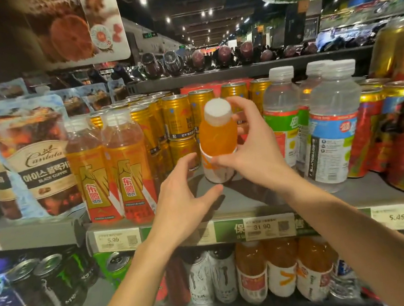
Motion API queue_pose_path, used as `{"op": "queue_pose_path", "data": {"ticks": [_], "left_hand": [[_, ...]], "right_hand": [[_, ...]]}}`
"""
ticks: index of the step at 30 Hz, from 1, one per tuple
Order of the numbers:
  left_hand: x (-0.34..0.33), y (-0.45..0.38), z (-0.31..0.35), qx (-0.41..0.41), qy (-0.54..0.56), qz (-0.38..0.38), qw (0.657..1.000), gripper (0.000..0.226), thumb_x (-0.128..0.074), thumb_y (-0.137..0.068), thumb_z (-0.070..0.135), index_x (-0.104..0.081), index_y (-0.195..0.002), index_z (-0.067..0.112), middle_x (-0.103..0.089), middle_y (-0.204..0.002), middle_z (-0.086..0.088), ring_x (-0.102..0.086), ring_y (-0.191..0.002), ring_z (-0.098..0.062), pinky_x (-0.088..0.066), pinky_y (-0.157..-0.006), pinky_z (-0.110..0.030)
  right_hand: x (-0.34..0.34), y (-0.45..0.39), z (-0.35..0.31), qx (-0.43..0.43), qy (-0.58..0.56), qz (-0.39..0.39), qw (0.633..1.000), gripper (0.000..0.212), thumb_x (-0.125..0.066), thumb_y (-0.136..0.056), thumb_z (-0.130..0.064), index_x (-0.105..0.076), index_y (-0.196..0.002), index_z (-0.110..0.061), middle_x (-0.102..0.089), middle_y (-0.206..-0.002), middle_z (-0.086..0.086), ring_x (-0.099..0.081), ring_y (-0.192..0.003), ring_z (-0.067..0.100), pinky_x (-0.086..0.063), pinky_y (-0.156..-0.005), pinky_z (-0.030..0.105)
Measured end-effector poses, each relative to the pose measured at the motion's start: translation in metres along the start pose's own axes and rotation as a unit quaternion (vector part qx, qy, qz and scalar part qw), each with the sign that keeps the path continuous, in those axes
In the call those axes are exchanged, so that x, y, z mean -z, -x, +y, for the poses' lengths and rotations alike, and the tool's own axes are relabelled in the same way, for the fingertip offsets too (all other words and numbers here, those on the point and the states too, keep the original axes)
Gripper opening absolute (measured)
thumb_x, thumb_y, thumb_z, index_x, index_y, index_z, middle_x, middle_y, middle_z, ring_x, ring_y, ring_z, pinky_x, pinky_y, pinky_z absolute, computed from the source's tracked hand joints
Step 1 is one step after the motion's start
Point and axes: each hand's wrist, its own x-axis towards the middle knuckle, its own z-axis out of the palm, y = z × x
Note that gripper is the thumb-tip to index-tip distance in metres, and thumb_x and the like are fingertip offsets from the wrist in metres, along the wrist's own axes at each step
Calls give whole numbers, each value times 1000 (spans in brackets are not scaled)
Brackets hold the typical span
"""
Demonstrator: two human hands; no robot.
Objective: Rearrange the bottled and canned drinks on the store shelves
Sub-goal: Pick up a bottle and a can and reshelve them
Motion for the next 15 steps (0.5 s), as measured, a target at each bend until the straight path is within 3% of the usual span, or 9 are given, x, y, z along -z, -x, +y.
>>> {"op": "queue_pose_path", "data": {"ticks": [3,7,10,15], "left_hand": [[-2,2,3,-30,29,8,999,78,-83,-78,36,-44,-145,31,-54,-139,22,-49,-127,4,-42,-107,-25],[-6,8,18,-83,70,25,994,69,-85,-78,23,-52,-138,29,-58,-132,24,-52,-125,4,-44,-105,-21],[-5,14,29,-116,102,48,987,66,-85,-77,15,-54,-135,24,-60,-130,22,-54,-126,0,-43,-102,-15],[1,29,48,-154,133,54,977,65,-87,-72,10,-57,-129,21,-64,-123,20,-59,-121,-4,-47,-100,-18]], "right_hand": [[9,23,-1,51,14,-13,998,83,-94,-63,-12,-50,-128,-38,-52,-124,-12,-49,-116,-9,-42,-91,7],[22,45,-8,99,-9,-9,995,79,-92,-63,-3,-56,-127,-31,-54,-125,-4,-53,-118,2,-49,-87,11],[37,54,-25,118,-21,-7,993,78,-93,-63,-2,-56,-125,-33,-55,-124,0,-56,-115,2,-51,-81,9],[60,69,-50,123,4,-1,992,85,-97,-56,-11,-51,-116,-51,-57,-116,-20,-56,-111,-8,-47,-84,6]]}}
